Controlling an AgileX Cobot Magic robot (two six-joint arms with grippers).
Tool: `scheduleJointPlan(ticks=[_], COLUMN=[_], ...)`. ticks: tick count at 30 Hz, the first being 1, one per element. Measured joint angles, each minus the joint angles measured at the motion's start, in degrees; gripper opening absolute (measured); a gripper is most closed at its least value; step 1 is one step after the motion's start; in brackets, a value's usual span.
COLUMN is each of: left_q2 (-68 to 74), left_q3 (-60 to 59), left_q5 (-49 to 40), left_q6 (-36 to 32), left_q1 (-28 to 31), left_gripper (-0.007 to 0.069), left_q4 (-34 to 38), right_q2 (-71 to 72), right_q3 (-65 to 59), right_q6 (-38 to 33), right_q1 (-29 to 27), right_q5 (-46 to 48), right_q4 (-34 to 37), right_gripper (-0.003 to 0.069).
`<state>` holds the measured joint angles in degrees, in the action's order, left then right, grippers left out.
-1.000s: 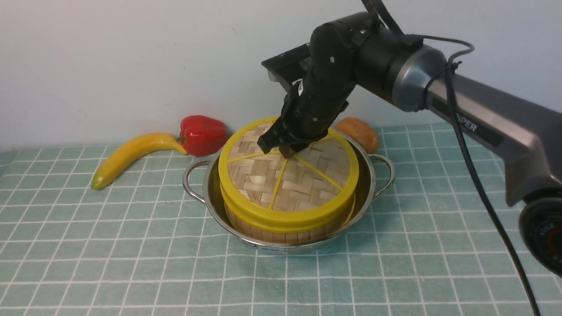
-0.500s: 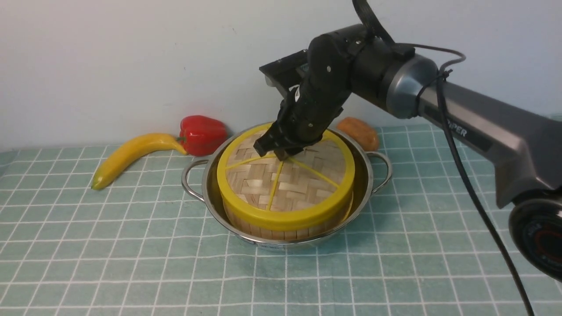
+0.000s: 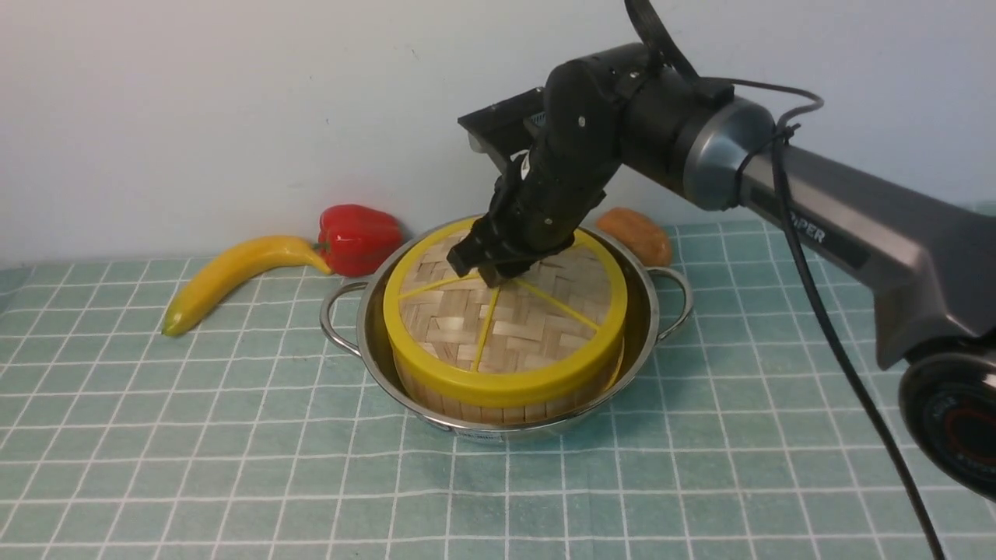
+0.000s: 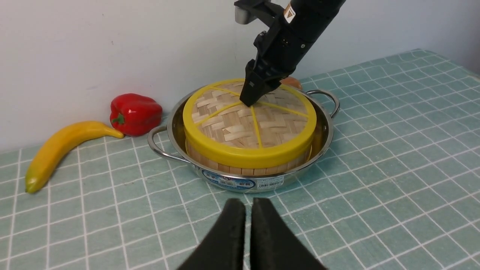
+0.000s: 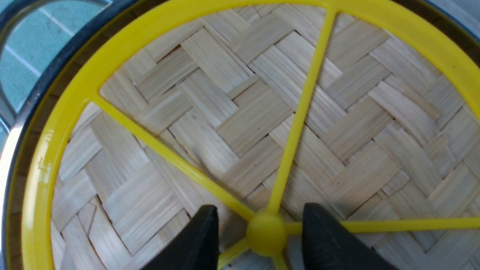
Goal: Place the steamer in the pot on the blue tablecloth, and put the lid on the steamer.
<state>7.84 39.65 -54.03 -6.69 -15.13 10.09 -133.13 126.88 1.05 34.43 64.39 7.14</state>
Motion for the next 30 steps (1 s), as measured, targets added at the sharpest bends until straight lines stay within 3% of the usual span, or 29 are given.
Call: scheduleJointPlan(ticks=[2, 6, 10, 13, 20, 24, 28, 30], left_q2=[0.0, 0.0, 0.0, 0.0, 0.0, 0.0, 0.0, 0.0], left_q3=[0.0, 0.0, 0.0, 0.0, 0.0, 0.0, 0.0, 0.0], left_q5=[0.0, 0.9, 4.0, 9.5, 15.0, 14.9, 14.5, 14.5], left_q6=[0.0, -0.1, -0.4, -0.4, -0.4, -0.4, -0.4, -0.4], left_q1=[0.0, 0.0, 0.0, 0.0, 0.0, 0.0, 0.0, 0.0], left_gripper=[0.0044, 0.0070, 0.0099, 0.0141, 0.0221, 0.0247, 0.0253, 0.0253], left_q4=[0.0, -0.5, -2.9, -9.6, -23.1, -25.4, -25.6, -25.7], right_q2=[1.5, 7.1, 14.1, 24.2, 43.5, 55.4, 67.8, 76.6], right_q3=[-0.1, -0.2, -0.2, -0.2, -3.3, -11.5, -24.2, -37.2], right_q6=[0.0, 0.0, 0.0, 0.0, 1.8, 3.3, 4.2, 4.3], right_q1=[0.0, 0.0, 0.0, 0.0, -0.1, -0.1, -0.1, -0.1], right_q5=[0.9, 2.7, 5.0, 5.5, 5.4, 5.2, 5.2, 5.4], right_q4=[0.0, -0.2, -2.4, -8.3, -13.3, -12.7, -11.3, -10.6], right_gripper=[0.0419, 0.0503, 0.0523, 0.0518, 0.0440, 0.0365, 0.0267, 0.0190])
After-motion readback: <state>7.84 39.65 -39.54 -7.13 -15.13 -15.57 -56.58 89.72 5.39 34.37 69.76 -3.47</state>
